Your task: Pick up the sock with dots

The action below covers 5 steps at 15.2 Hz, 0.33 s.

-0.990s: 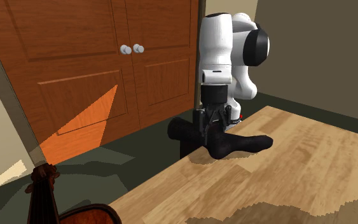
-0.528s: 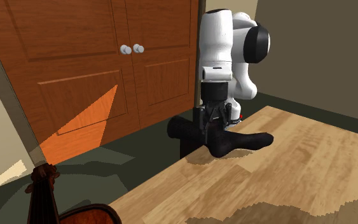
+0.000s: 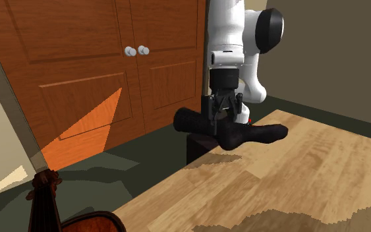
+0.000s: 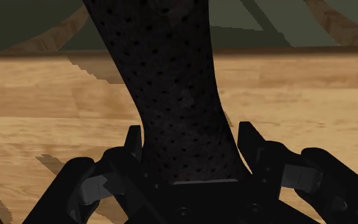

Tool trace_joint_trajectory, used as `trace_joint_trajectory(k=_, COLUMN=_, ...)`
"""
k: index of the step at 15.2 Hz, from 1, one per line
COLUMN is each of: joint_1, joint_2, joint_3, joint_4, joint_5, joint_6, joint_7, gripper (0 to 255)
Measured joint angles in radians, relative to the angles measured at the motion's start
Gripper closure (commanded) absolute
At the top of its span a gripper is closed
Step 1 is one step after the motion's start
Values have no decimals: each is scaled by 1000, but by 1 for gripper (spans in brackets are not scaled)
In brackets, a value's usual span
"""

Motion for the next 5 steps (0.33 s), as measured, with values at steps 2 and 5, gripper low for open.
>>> trace_joint_trajectory(k=2, joint_1=-1, joint_2=9, joint_3=-1, joint_4=40, joint_5=-1, joint_6=-31, joint_7=1, gripper=255)
trace_joint_trajectory(k=5, joint_1=0, joint_2=16, joint_3=0, joint_4=84, joint_5=-4, joint_6=-68, joint_7=8, gripper=255)
